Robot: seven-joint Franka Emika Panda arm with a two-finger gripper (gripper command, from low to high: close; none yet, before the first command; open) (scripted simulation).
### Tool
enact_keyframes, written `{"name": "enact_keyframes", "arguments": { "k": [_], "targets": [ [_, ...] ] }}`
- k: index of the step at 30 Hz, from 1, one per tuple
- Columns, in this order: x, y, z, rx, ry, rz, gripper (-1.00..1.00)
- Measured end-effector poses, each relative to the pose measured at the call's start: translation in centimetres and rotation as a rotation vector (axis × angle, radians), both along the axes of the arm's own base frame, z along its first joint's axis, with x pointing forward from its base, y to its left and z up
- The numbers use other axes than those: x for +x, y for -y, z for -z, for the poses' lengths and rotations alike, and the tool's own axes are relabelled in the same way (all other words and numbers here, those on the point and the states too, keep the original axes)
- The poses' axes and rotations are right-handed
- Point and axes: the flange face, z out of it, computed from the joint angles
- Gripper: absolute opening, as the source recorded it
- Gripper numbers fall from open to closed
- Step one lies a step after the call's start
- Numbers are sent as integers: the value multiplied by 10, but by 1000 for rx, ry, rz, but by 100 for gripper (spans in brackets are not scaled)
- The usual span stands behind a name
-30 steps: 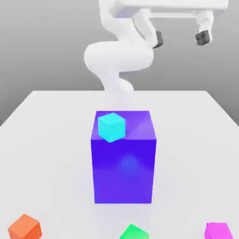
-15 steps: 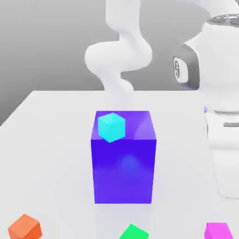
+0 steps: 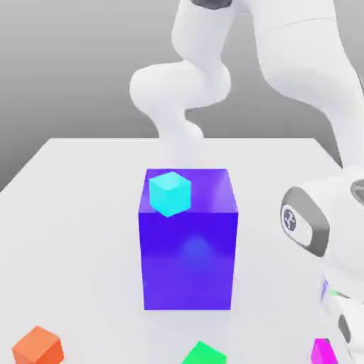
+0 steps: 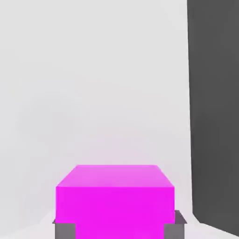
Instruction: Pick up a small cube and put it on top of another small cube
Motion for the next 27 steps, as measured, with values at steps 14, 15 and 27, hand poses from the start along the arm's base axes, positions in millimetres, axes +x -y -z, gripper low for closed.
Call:
{"name": "enact_keyframes", "arguments": {
  "k": [14,15,27],
  "targets": [
    [17,194,-92,-1,2,237,-100],
    [17,198,-80,0,2,241,-100],
    [17,202,-92,0,3,247,100]
  ]
}}
